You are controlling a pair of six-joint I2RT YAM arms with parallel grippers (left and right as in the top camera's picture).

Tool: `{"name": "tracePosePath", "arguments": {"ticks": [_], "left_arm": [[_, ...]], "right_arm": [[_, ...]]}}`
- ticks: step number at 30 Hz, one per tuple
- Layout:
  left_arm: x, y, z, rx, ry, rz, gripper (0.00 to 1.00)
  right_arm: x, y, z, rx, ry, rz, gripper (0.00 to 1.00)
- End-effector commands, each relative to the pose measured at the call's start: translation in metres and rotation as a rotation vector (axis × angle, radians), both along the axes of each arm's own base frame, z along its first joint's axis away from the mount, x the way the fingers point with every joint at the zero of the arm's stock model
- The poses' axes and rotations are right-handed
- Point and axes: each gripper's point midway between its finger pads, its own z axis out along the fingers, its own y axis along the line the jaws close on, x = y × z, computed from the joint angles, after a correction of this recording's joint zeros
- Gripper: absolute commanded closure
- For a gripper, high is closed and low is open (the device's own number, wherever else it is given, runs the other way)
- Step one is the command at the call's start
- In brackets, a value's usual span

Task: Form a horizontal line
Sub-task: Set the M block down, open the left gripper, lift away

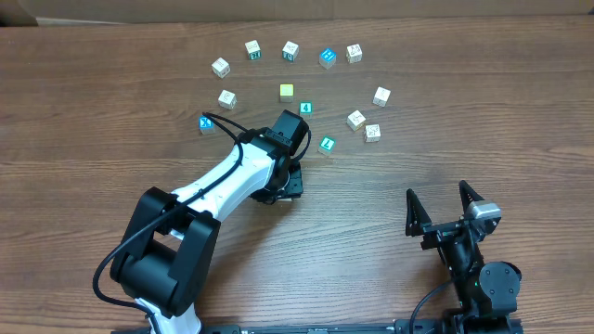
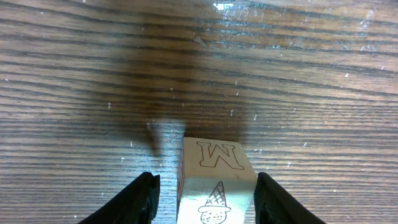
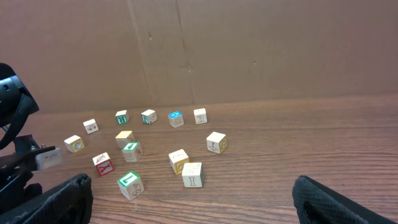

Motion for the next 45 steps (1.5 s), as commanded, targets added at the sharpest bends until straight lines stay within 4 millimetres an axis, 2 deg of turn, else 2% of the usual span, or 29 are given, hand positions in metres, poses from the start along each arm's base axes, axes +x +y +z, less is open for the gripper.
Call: {"name": "tracePosePath", "arguments": {"ticks": [1, 3, 7, 10, 19, 22, 24, 29, 33, 36, 41, 45], "left_arm": [[-0.0028, 0.0024, -0.007, 0.021, 0.011, 0.003, 0.52], [-0.0026, 0.0023, -0.007, 0.02, 0.01, 0.003, 0.51], [-0.0019, 0.0019, -0.0069, 0.019, 0.007, 0.003, 0.64], [-0.002, 0.0019, -0.0069, 0.019, 0.007, 0.003, 0.68], [-0.0022, 0.002, -0.0069, 0.019, 0.008, 0.007, 0.69], [-0.0021, 0.0019, -0.0069, 0.019, 0.008, 0.007, 0.59], [-0.0022, 0.0016, -0.0069, 0.019, 0.008, 0.006, 0.58], [-0.0018, 0.0003, -0.0068, 0.017, 0.004, 0.003, 0.64], [-0.001, -0.0001, -0.0067, 0.015, 0.001, 0.003, 0.64], [-0.0011, -0.0001, -0.0068, 0.015, 0.001, 0.003, 0.51], [0.0008, 0.0002, -0.0067, 0.019, -0.008, 0.003, 0.19], [0.0017, 0.001, -0.0049, 0.023, -0.009, -0.015, 0.08]], "right_arm": [[0.0, 0.0003, -0.0017, 0.002, -0.004, 0.0, 0.0], [0.0, 0.0003, -0.0017, 0.002, -0.004, 0.0, 0.0], [0.0, 0.0003, -0.0018, 0.002, -0.003, 0.0, 0.0], [0.0, 0.0003, -0.0017, 0.002, -0.004, 0.0, 0.0], [0.0, 0.0003, -0.0017, 0.002, -0.004, 0.0, 0.0], [0.0, 0.0003, -0.0017, 0.002, -0.004, 0.0, 0.0], [0.0, 0.0003, -0.0017, 0.002, -0.004, 0.0, 0.0], [0.0, 0.0003, -0.0017, 0.002, -0.004, 0.0, 0.0], [0.0, 0.0003, -0.0017, 0.002, -0.004, 0.0, 0.0], [0.0, 0.0003, -0.0017, 0.002, -0.004, 0.0, 0.0], [0.0, 0.0003, -0.0017, 0.002, -0.004, 0.0, 0.0], [0.0, 0.0003, -0.0017, 0.002, -0.004, 0.0, 0.0]]}}
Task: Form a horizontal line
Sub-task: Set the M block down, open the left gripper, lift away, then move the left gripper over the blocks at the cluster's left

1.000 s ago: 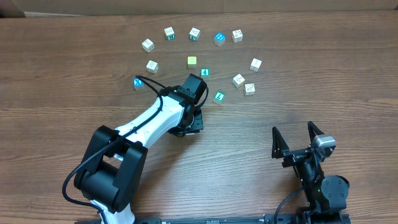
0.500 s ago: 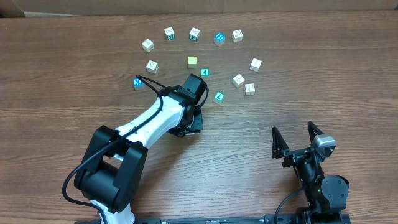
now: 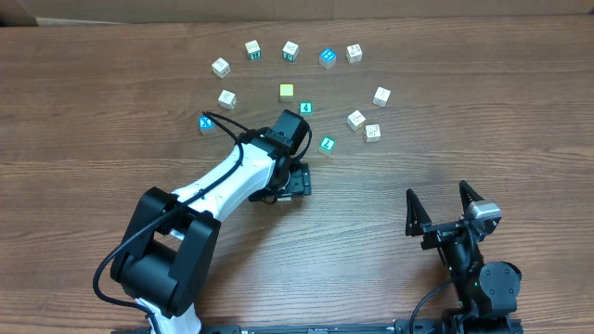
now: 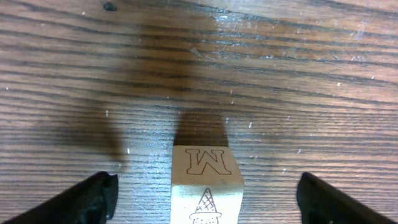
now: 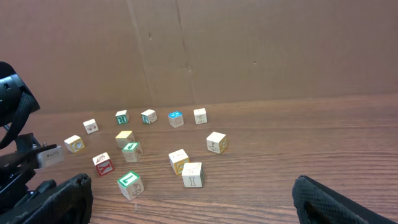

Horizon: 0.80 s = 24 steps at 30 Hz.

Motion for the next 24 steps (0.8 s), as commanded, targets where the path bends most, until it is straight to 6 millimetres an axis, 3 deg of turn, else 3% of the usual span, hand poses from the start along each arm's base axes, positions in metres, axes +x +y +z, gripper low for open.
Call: {"name": "tracePosePath", "arguments": {"ticks": [1, 4, 8, 15, 16, 17, 19, 21, 24], "left_arm": [[0.001, 0.004, -0.002, 0.028, 0.007, -0.032, 0.08], [0.016, 0.01, 0.019, 0.029, -0.001, -0.034, 0.07], [0.05, 0.019, 0.073, 0.008, -0.056, -0.011, 0.06], [0.121, 0.04, 0.2, -0.052, -0.34, 0.04, 0.08], [0.14, 0.053, 0.235, -0.044, -0.451, 0.074, 0.07], [0.144, 0.055, 0.242, -0.041, -0.475, 0.078, 0.07], [0.166, 0.079, 0.287, -0.001, -0.633, 0.132, 0.09], [0.182, 0.096, 0.317, 0.038, -0.75, 0.164, 0.12], [0.203, 0.11, 0.346, 0.06, -0.886, 0.152, 0.13]], "right_arm": [[0.0, 0.0, -0.002, 0.002, -0.005, 0.0, 0.0], [0.0, 0.0, -0.002, 0.002, -0.005, 0.0, 0.0], [0.0, 0.0, -0.002, 0.002, -0.005, 0.0, 0.0], [0.0, 0.0, -0.002, 0.002, -0.004, 0.0, 0.0], [0.0, 0.0, -0.002, 0.002, -0.005, 0.0, 0.0], [0.0, 0.0, -0.002, 0.002, -0.005, 0.0, 0.0], [0.0, 0.0, -0.002, 0.002, -0.005, 0.0, 0.0], [0.0, 0.0, -0.002, 0.002, -0.005, 0.0, 0.0], [0.0, 0.0, -0.002, 0.002, -0.005, 0.0, 0.0]]}}
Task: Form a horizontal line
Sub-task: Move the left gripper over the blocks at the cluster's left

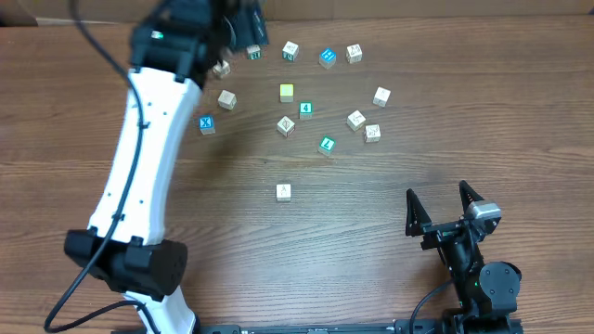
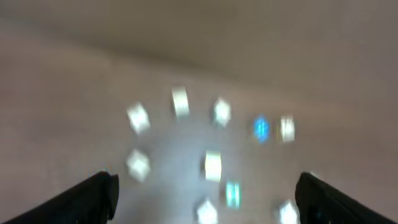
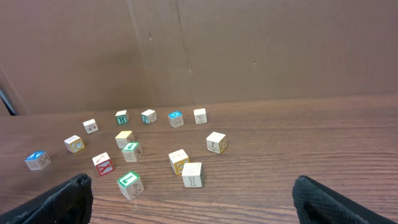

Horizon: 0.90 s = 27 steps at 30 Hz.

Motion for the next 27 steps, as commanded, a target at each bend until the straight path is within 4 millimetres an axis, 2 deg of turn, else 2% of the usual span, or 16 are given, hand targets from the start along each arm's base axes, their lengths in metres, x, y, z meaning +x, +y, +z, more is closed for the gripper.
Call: {"name": "tracePosePath", "arguments": {"ticks": [1, 5, 7, 9, 11, 13, 19, 22, 27], "left_arm": [[0.015, 0.031, 0.031, 0.121, -0.124, 0.036, 0.14], [0.027, 0.052, 0.026, 0.166, -0.137, 0.051, 0.16], [0.032, 0.066, 0.014, 0.172, -0.109, 0.076, 0.17], [0.039, 0.08, -0.006, 0.18, -0.063, 0.098, 0.17], [0.046, 0.09, -0.032, 0.182, -0.001, 0.105, 0.17], [0.052, 0.097, -0.067, 0.182, 0.085, 0.092, 0.16], [0.058, 0.1, -0.162, 0.153, 0.303, 0.035, 0.04], [0.061, 0.095, -0.2, 0.159, 0.373, -0.013, 0.0], [0.059, 0.084, -0.246, 0.131, 0.46, -0.09, 0.01]], "right_arm": [[0.0, 0.0, -0.002, 0.002, -0.005, 0.0, 0.0], [0.0, 0.0, -0.002, 0.002, -0.005, 0.0, 0.0], [0.0, 0.0, -0.002, 0.002, -0.005, 0.0, 0.0], [0.0, 0.0, -0.002, 0.002, -0.005, 0.0, 0.0], [0.0, 0.0, -0.002, 0.002, -0.005, 0.0, 0.0], [0.0, 0.0, -0.002, 0.002, -0.005, 0.0, 0.0], [0.0, 0.0, -0.002, 0.002, -0.004, 0.0, 0.0], [0.0, 0.0, -0.002, 0.002, -0.005, 0.0, 0.0], [0.0, 0.0, -0.002, 0.002, -0.005, 0.0, 0.0]]}}
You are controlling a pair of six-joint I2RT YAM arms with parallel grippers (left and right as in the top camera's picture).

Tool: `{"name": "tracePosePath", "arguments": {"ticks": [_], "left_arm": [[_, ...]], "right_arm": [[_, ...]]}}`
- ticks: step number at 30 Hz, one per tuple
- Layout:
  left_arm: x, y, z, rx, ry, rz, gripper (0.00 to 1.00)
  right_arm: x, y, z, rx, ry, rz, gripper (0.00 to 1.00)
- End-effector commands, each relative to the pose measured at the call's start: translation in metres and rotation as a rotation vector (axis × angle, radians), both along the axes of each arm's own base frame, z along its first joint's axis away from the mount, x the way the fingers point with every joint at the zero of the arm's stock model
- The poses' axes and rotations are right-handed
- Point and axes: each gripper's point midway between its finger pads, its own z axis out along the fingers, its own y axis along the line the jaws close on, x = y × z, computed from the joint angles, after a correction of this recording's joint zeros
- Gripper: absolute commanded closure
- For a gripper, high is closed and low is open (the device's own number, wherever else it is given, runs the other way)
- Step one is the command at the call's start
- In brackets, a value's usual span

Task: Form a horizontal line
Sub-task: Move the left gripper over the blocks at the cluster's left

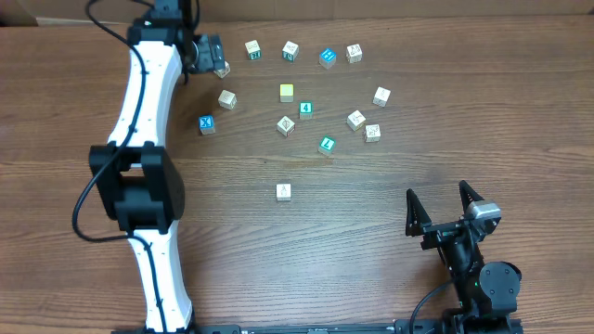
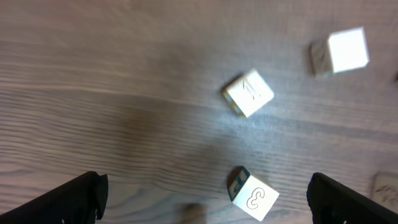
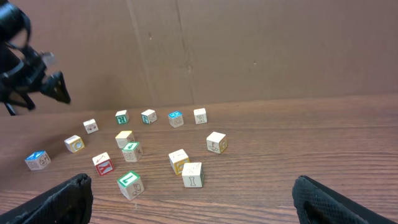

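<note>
Several small wooden letter blocks point(image 1: 287, 92) lie scattered across the far middle of the table point(image 1: 418, 278). One pale block point(image 1: 283, 192) sits alone nearer the front, apart from the rest. My left gripper point(image 1: 206, 53) is open at the far left, beside a pale block point(image 1: 221, 68). In the left wrist view the gripper point(image 2: 205, 202) hangs open over bare wood, with a block marked 3 point(image 2: 254, 194) between its spread fingers and another pale block point(image 2: 249, 93) beyond. My right gripper point(image 1: 444, 209) rests open and empty at the front right.
A cardboard wall point(image 3: 249, 50) stands behind the table. From the right wrist view, a green 7 block point(image 3: 130, 184) and an I block point(image 3: 192, 174) are the nearest of the cluster. The left arm point(image 1: 148, 102) stretches along the table's left side.
My left gripper was high over the far left with a blurred view of the whole cluster. Now it is low over the far-left blocks. The blocks and the right arm have not moved.
My left gripper first stood round the M block at mid-table. Then its fingers were wide open with the block standing free on the wood. After that the arm was up at the far left, the M block alone in front, and now the gripper is low among the far-left blocks.
</note>
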Motion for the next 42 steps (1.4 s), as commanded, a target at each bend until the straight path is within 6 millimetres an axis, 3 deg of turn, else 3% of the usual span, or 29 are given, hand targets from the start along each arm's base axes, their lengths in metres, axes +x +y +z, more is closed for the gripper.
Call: {"name": "tracePosePath", "arguments": {"ticks": [1, 9, 16, 22, 29, 34, 37, 42], "left_arm": [[-0.003, -0.015, -0.026, -0.048, 0.057, -0.079, 0.01], [-0.022, -0.027, -0.074, -0.081, 0.196, -0.18, 0.06], [-0.034, -0.039, -0.093, -0.067, 0.263, -0.287, 0.12], [-0.032, -0.05, -0.095, -0.047, 0.251, -0.34, 0.2], [-0.028, -0.052, -0.094, -0.031, 0.232, -0.344, 0.45], [-0.026, -0.052, -0.094, -0.031, 0.224, -0.343, 0.48], [-0.026, -0.052, -0.094, -0.035, 0.226, -0.332, 0.62], [-0.027, -0.053, -0.096, -0.039, 0.228, -0.324, 0.62]], "right_arm": [[0.0, 0.0, -0.002, 0.002, -0.004, 0.0, 0.0], [0.0, 0.0, -0.002, 0.002, -0.004, 0.0, 0.0], [0.0, 0.0, -0.002, 0.002, -0.004, 0.0, 0.0], [0.0, 0.0, -0.002, 0.002, -0.004, 0.0, 0.0], [0.0, 0.0, -0.002, 0.002, -0.004, 0.0, 0.0], [0.0, 0.0, -0.002, 0.002, -0.004, 0.0, 0.0], [0.0, 0.0, -0.002, 0.002, -0.004, 0.0, 0.0], [0.0, 0.0, -0.002, 0.002, -0.004, 0.0, 0.0]]}}
